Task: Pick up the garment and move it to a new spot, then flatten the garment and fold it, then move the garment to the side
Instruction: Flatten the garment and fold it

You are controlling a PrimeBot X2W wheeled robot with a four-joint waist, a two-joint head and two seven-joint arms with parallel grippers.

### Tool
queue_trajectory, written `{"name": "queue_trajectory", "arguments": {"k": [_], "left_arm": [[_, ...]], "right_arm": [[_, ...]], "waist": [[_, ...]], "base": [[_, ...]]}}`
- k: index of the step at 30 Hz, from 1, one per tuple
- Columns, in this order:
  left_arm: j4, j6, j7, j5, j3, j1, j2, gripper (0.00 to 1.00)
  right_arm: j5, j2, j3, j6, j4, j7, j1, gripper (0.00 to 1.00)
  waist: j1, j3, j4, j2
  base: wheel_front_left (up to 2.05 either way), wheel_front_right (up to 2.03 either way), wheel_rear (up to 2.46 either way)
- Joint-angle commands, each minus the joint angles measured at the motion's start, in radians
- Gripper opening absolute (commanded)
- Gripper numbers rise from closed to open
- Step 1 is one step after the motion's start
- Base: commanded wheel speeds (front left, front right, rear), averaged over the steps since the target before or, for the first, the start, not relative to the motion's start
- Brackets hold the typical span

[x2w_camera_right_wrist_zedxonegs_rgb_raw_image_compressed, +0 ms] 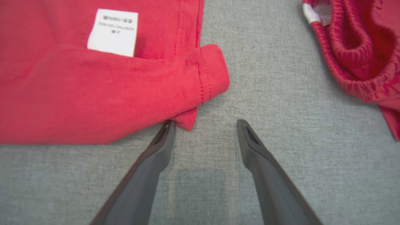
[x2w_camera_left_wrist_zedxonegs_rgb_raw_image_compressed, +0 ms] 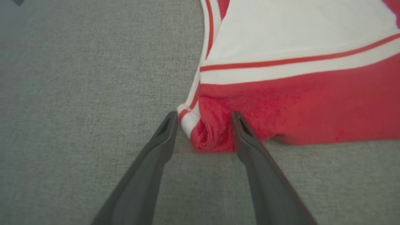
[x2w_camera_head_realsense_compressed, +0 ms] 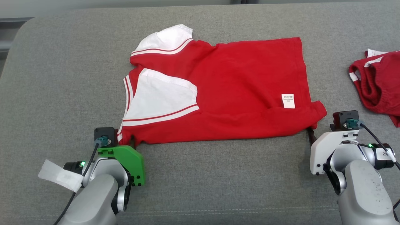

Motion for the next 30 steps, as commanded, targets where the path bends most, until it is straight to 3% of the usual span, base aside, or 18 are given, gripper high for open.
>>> {"name": "queue_trajectory", "arguments": {"k": [1,8,17,28,30], "left_arm": [[0.009,-0.006,-0.007,-0.005,-0.001,-0.013,-0.005,0.0],[0.046,-0.024,-0.016,-0.013,-0.011,-0.016,-0.021,0.0],[0.067,-0.032,-0.03,-0.02,-0.009,-0.022,-0.025,0.0],[0.071,-0.035,-0.038,-0.02,-0.015,-0.045,-0.032,0.0],[0.073,-0.037,-0.037,-0.022,-0.016,-0.046,-0.034,0.0]], "right_arm": [[-0.005,-0.001,-0.006,-0.002,0.005,-0.009,-0.009,1.0],[0.072,0.001,0.039,-0.001,0.003,0.063,0.013,1.0],[0.062,-0.014,-0.016,-0.001,-0.095,0.083,0.026,1.0],[0.083,0.0,-0.009,-0.001,-0.031,0.088,-0.021,1.0],[0.084,0.001,-0.005,-0.001,-0.014,0.105,-0.015,0.43]], "waist": [[0.0,0.001,0.0,0.0],[0.0,-0.005,0.002,0.0],[0.0,0.001,0.001,0.0],[0.0,0.027,0.018,0.0],[0.0,0.028,0.02,0.0]], "base": [[0.0,0.0,0.0],[0.0,0.0,0.0],[0.0,0.0,0.0],[0.0,0.0,0.0],[0.0,0.0,0.0]]}}
